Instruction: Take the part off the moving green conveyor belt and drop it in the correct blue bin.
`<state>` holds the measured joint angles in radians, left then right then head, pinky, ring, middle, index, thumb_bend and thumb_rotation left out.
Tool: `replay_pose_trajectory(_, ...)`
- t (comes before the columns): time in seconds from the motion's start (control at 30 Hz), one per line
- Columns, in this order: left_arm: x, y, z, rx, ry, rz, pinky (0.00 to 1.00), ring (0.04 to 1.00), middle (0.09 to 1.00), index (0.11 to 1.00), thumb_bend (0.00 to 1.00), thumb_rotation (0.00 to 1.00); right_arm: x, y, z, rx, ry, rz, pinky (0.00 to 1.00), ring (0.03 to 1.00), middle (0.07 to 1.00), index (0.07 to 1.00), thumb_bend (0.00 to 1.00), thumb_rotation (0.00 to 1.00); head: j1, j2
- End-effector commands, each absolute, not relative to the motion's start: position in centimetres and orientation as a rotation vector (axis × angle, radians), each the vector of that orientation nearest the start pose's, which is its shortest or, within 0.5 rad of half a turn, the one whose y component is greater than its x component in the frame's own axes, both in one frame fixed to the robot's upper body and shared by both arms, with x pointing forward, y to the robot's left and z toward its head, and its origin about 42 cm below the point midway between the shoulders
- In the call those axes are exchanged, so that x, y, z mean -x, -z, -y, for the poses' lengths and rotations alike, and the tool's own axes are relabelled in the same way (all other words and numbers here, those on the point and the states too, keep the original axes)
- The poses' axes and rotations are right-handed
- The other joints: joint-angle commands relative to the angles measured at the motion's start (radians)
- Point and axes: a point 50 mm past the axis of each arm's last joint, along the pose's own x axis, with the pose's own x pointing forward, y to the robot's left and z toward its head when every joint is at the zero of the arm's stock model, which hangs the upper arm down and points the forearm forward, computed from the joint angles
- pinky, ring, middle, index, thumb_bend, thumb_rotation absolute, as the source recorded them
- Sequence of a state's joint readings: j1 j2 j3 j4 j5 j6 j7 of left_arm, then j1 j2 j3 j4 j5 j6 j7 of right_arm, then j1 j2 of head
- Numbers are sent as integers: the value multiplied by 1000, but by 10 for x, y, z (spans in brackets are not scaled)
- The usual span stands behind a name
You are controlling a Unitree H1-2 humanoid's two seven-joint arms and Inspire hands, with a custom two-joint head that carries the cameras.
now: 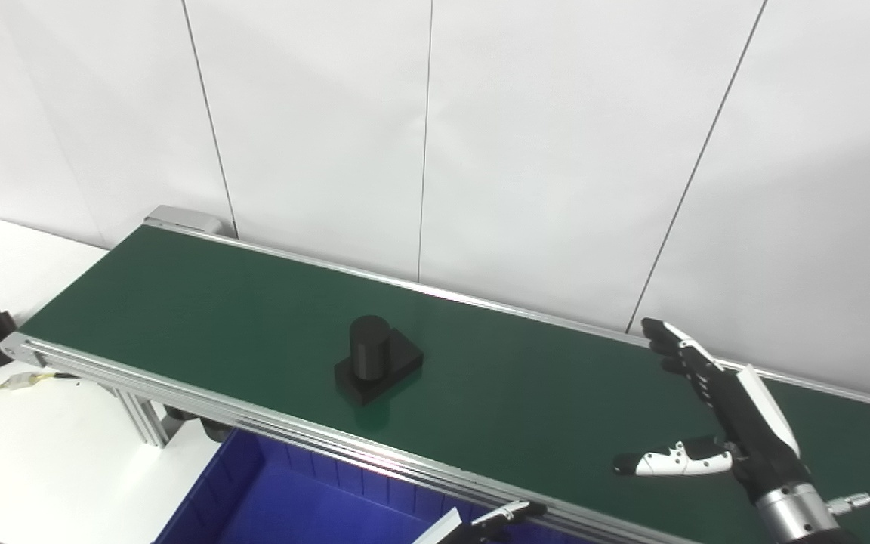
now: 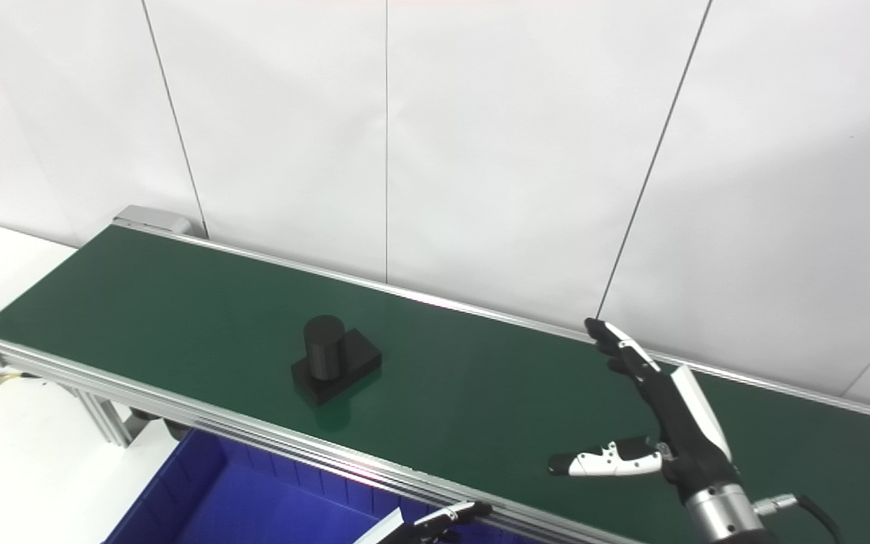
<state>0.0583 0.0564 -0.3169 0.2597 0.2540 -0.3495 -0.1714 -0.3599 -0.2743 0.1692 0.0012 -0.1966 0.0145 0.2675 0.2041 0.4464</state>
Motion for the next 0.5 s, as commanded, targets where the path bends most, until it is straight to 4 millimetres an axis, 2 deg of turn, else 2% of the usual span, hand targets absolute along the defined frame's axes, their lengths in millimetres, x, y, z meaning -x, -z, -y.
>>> replay_pose_trajectory(0.0,-238,-38,-135,-285,567,110,878,947,968,918,958,303,-393,-229,204,556,-450,376,882,916,916,909,1000,95,0,1)
replay_pose_trajectory(0.47,-228,-37,-132,-266,579,152,865,944,943,874,950,276,-422,-241,184,619,-506,374,883,924,923,912,997,147,-6,11)
